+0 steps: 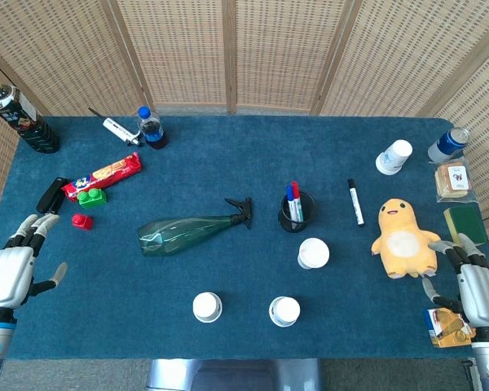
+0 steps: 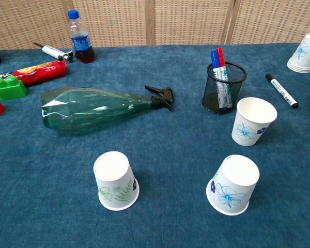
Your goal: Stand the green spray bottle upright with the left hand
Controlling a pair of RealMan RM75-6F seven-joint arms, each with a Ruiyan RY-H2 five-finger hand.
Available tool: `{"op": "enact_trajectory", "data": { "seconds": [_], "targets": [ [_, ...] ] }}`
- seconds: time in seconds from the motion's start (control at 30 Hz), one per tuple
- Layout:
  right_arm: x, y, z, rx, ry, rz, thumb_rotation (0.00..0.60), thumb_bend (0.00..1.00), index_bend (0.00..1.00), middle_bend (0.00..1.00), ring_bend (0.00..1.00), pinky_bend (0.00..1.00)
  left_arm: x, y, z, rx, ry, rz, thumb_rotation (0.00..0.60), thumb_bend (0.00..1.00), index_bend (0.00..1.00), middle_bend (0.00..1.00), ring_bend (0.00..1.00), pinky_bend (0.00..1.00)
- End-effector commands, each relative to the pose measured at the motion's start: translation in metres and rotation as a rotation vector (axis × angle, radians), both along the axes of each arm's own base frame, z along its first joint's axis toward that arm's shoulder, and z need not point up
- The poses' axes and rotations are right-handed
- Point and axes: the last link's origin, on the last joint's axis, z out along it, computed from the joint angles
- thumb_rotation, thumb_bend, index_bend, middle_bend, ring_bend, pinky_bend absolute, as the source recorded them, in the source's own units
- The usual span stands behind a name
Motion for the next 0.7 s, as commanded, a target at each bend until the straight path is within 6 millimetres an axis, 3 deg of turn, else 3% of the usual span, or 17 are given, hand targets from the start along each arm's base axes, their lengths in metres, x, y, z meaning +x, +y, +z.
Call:
{"op": "enact_trajectory", "data": {
  "seconds": [0.03, 0.33, 0.7],
  "targets": [
    [0.001, -0.002, -0.001, 0.001, -0.004, 0.003, 0.600, 0.39, 0.25, 0.26, 0.06, 0.16, -0.001, 0.000, -0.001, -0.009, 0.002, 0.004, 0.600, 0.41, 0.09, 0.15, 0.09, 0.19],
    [0.001, 0.002, 0.002, -0.011, -0.018, 0.013, 0.600, 0.39, 0.25, 0.26, 0.06, 0.16, 0.007, 0.004, 0.009, -0.081, 0.032, -0.001, 0.600, 0.41, 0.05, 0.12, 0.08, 0.20],
    [-0.003, 0.012, 0.008, -0.037, -0.030, 0.002, 0.600, 0.39, 0.25, 0.26, 0.06, 0.16, 0.049, 0.047, 0.010, -0.285, 0.166, -0.097, 0.600, 0.41, 0.04, 0.09, 0.03, 0.15]
  ]
}}
